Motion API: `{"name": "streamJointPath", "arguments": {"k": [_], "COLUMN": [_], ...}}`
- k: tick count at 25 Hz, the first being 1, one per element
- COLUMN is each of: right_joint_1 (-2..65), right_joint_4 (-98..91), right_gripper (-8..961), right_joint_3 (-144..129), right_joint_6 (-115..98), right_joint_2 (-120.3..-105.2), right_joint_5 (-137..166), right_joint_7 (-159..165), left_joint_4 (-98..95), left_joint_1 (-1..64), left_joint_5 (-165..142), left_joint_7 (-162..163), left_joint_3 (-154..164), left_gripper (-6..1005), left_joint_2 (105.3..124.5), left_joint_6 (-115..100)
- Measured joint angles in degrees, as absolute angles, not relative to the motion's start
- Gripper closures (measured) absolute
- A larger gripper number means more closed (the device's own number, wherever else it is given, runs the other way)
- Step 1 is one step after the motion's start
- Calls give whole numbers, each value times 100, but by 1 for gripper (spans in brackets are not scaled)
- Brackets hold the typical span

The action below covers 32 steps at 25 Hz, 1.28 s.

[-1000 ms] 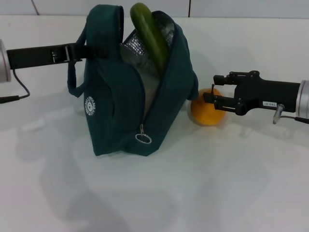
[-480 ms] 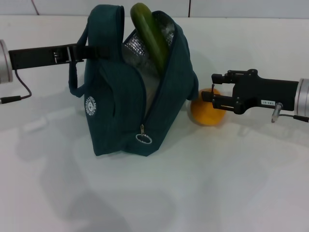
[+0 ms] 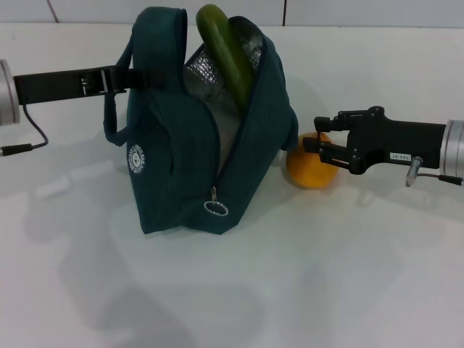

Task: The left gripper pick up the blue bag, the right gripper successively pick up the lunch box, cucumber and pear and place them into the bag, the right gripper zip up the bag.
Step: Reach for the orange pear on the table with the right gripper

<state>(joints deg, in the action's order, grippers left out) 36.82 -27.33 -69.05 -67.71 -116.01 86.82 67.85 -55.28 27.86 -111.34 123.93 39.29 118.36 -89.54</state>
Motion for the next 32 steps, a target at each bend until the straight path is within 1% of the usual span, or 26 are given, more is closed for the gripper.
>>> {"name": "streamJointPath", "arguments": {"k": [8,13,19,32], "right_joint_1": [3692,3669,3613,3440], "right_joint_4": [-2747,-2747,-2744,-2811], "right_gripper": [604,696,743,900], "right_joint_3": [-7004,-6990,-6962,-6934], "right_joint_6": [-6782,-6767,-6761,-6796], "right_joint_2": [-11602,-11609,-11608,-11578], "right_joint_5": [8663,8655,8525,8248], "right_joint_7": [6692,6643,6643,6644], "left_joint_4": [-5528,-5528,-5528,-5528], "left_joint_1": [2786,2786,2786,2768], "left_joint_5": [-11134,-11134,-11134,-11135], "left_joint_7": [12393,12393,12393,12393], "left_joint_3": [3928,3929,3929,3929], "left_gripper": [956,956,956,955], "left_joint_2": [11838,11839,11844,11856], "left_joint_6": [-8956,-8956,-8956,-8981]}}
